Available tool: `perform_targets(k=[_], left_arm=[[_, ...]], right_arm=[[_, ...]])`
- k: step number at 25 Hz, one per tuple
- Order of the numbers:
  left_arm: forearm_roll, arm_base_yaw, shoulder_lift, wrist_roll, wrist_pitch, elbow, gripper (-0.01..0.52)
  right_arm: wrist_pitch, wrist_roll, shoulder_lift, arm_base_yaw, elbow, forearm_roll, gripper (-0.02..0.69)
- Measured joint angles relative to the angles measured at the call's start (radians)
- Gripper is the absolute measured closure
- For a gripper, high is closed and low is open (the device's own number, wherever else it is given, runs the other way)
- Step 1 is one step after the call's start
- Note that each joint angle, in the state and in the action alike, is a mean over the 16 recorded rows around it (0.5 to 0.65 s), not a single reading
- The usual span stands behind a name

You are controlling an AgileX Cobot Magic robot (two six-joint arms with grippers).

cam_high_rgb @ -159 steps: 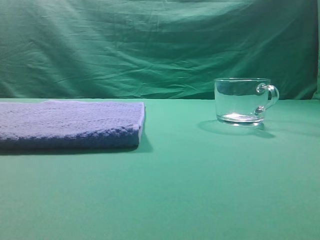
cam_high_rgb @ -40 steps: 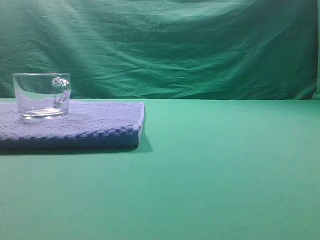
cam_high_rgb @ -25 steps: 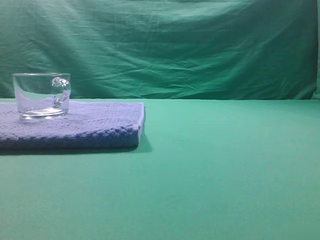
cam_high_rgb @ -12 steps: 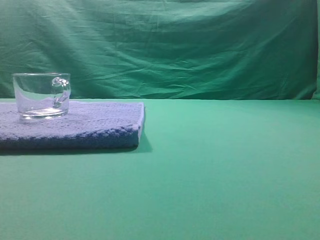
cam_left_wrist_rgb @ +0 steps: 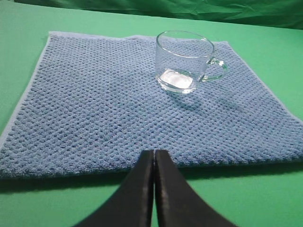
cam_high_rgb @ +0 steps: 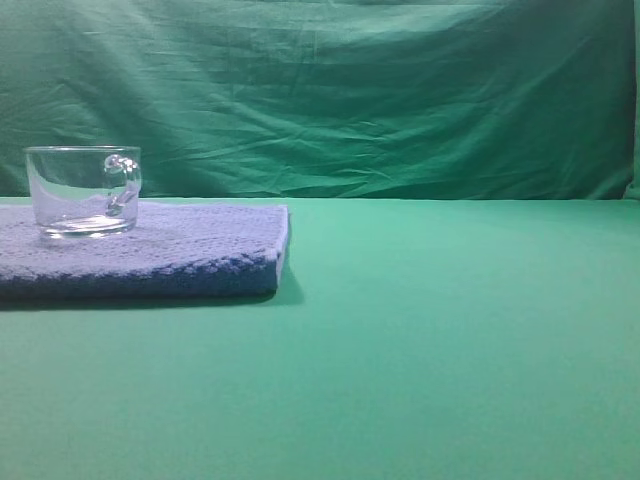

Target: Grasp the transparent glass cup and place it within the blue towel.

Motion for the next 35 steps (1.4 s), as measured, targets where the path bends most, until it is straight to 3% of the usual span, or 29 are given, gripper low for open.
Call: perform_targets(k=[12,35], left_arm=[[0.0,0.0,0.0,0.0,0.0,0.0,0.514],[0.0,0.0,0.0,0.0,0.0,0.0,0.514]], right_arm=[[-0.035,0.0,-0.13,-0.139,0.197,0.027,0.616],[-0.014,0.002,-0.131,-0.147,0.222,0.047,0.616]])
